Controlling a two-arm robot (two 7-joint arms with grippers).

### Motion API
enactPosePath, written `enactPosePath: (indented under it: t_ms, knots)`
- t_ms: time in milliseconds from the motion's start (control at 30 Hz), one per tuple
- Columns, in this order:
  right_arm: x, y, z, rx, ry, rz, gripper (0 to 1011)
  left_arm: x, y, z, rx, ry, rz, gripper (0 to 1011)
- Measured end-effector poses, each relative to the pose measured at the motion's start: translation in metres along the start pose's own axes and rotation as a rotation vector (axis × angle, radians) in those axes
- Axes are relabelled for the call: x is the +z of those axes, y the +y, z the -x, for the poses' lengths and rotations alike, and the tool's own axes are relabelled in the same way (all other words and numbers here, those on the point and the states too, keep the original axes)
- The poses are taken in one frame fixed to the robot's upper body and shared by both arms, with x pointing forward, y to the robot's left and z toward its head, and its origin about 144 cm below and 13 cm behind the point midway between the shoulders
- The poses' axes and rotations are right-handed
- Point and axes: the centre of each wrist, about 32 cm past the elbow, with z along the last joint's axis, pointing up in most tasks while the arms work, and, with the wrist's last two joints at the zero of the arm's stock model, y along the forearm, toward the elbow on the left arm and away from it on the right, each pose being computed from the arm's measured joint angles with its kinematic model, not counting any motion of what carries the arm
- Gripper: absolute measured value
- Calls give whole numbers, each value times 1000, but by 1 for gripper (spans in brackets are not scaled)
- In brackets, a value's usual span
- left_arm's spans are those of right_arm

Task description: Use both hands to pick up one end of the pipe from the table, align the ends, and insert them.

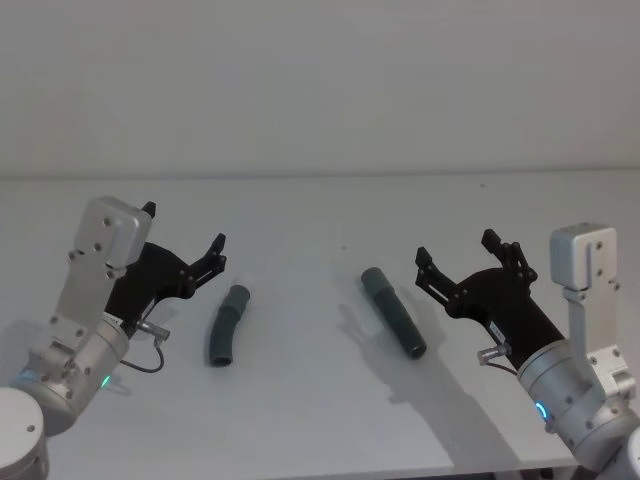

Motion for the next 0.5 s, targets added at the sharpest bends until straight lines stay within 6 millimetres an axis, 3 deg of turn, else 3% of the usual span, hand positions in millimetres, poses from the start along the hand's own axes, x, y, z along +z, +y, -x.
enactPosePath:
  t_ms: [500]
  knots:
    - [0,0,0,0,0,0,1002,0,0,0,0,0,0,1001]
